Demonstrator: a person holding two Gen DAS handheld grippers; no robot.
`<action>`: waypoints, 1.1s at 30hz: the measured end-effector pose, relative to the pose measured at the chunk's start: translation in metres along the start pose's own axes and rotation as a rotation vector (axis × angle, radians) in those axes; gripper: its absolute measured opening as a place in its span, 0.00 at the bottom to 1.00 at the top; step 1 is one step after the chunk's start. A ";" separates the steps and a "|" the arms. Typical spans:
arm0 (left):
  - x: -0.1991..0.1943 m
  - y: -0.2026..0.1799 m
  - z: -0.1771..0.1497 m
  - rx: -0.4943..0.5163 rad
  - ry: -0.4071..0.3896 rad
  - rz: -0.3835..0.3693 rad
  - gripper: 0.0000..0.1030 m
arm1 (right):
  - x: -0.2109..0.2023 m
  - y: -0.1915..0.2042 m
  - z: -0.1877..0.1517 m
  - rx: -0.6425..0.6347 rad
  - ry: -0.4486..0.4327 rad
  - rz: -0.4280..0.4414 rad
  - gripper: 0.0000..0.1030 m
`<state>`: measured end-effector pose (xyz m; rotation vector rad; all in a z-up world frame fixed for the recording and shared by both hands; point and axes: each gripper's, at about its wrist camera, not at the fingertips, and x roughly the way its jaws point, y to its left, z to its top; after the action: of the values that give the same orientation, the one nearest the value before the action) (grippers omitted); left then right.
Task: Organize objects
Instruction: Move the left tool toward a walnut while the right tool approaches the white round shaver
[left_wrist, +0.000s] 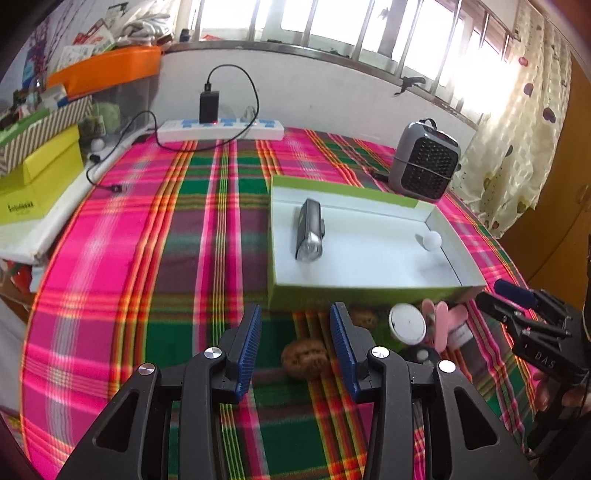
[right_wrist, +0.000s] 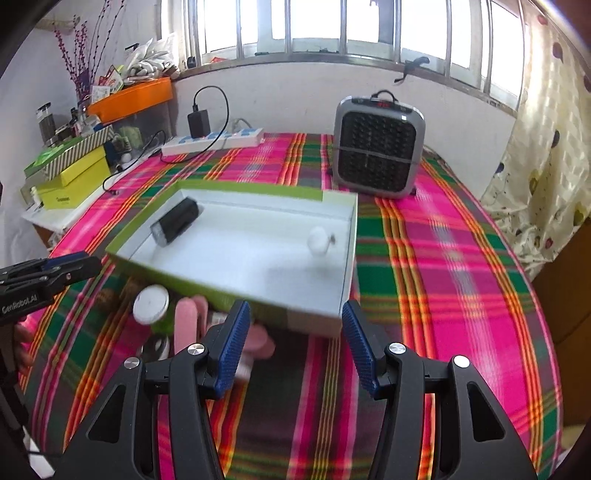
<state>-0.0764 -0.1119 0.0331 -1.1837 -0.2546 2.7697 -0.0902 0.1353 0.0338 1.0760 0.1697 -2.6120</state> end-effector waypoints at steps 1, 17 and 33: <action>0.000 0.000 -0.002 0.003 0.004 0.000 0.36 | 0.000 0.000 -0.002 0.002 0.002 0.002 0.52; 0.004 -0.004 -0.024 -0.003 0.046 -0.017 0.39 | 0.006 0.019 -0.027 -0.009 0.041 0.082 0.52; 0.020 -0.005 -0.023 0.002 0.079 0.001 0.40 | 0.021 0.023 -0.029 -0.009 0.109 0.069 0.56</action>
<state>-0.0732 -0.1016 0.0048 -1.2901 -0.2430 2.7158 -0.0771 0.1149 -0.0013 1.1995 0.1653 -2.4909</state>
